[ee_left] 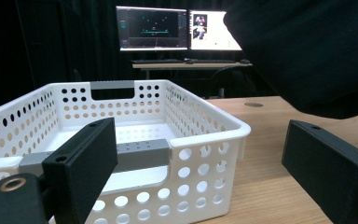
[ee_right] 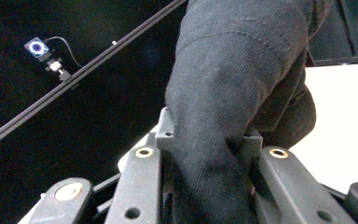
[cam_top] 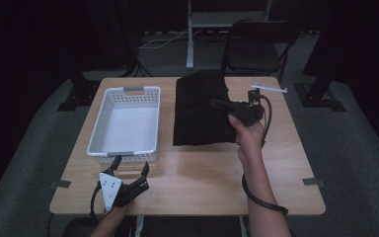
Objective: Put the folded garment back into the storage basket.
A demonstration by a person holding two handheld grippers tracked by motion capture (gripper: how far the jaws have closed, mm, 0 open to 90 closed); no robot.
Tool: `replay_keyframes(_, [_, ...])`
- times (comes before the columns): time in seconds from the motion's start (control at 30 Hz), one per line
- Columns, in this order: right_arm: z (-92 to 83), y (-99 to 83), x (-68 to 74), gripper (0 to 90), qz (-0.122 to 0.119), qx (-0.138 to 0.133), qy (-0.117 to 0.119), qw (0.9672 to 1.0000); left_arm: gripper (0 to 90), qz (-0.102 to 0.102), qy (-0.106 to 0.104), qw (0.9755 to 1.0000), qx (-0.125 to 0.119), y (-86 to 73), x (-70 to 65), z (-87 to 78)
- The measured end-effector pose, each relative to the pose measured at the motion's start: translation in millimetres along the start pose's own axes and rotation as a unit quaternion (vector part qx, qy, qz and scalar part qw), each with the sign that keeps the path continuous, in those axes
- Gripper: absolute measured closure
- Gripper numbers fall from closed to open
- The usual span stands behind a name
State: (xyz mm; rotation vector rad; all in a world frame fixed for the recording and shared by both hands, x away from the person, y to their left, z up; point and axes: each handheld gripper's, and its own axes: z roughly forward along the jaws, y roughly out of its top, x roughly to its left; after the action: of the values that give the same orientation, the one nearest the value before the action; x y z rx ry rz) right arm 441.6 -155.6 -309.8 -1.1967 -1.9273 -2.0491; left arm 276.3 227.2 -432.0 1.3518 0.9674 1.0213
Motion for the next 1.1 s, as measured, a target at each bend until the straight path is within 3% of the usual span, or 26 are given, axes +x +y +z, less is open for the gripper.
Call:
replay_keyframes(0.6, [58.4,3.0,20.3,71.8,-0.003,0.008,0.053,0.9986,11.7,-0.001,-0.002,1.0,-0.002,-0.1,0.2,-0.2])
replay_keyframes(1.1, [99.6,-1.0,29.4,71.7,0.0,0.019,0.073,0.9971,11.7,-0.001,-0.005,1.0,-0.002,-0.1,0.5,-0.5])
